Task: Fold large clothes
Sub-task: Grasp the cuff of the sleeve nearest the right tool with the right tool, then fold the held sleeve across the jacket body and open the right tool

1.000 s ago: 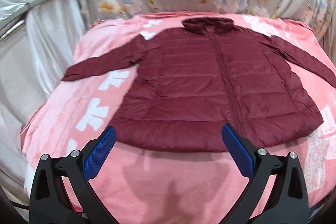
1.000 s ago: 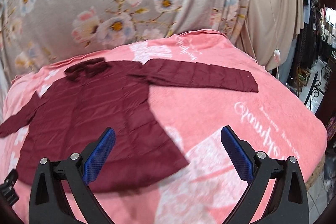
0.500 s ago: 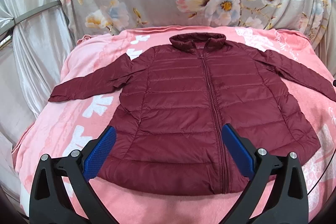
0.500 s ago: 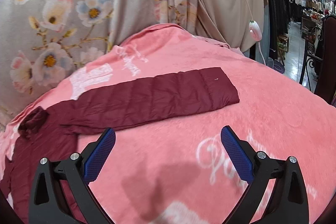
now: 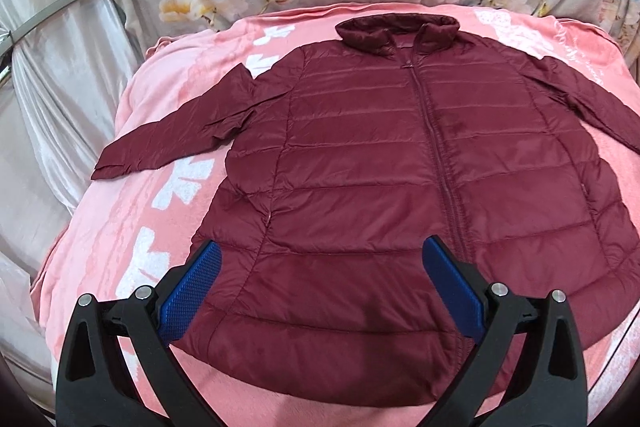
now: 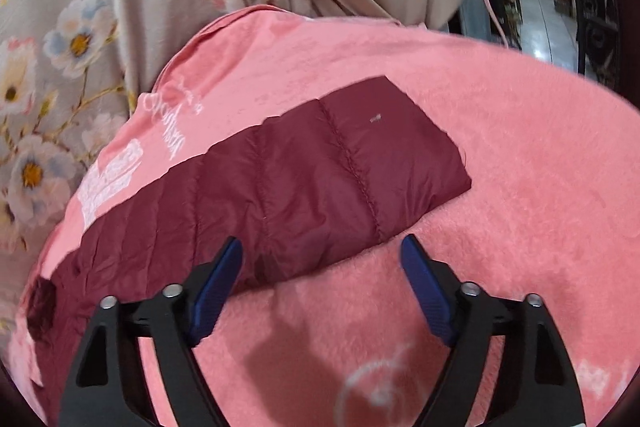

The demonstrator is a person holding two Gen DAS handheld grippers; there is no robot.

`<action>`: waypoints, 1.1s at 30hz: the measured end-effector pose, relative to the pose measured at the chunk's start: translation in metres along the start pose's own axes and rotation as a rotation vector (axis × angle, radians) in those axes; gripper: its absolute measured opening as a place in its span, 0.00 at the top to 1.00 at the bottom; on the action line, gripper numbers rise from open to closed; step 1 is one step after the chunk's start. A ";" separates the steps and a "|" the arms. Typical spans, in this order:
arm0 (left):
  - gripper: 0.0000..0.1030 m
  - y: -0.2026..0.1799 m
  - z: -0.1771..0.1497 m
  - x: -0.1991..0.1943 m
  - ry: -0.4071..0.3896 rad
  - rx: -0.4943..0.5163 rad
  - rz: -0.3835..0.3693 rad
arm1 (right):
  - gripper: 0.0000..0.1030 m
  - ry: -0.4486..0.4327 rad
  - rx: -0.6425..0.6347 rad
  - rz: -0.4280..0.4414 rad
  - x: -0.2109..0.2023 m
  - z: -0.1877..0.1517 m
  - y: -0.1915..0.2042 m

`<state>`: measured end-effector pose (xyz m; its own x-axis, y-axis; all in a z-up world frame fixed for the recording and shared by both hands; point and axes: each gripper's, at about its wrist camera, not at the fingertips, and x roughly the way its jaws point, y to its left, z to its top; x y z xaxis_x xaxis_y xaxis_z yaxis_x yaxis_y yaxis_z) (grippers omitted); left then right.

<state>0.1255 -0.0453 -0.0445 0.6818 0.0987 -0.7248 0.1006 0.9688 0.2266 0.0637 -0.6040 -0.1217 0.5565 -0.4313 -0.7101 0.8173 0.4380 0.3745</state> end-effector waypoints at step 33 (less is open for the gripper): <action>0.05 0.154 0.008 0.026 0.005 -0.318 0.057 | 0.95 0.102 -0.789 0.861 -0.187 -0.198 0.388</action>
<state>0.1641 0.1043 -0.0233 0.6759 0.1556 -0.7203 -0.1696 0.9841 0.0534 0.2468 -0.1972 0.0383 0.8370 0.2959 -0.4602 -0.1629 0.9377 0.3068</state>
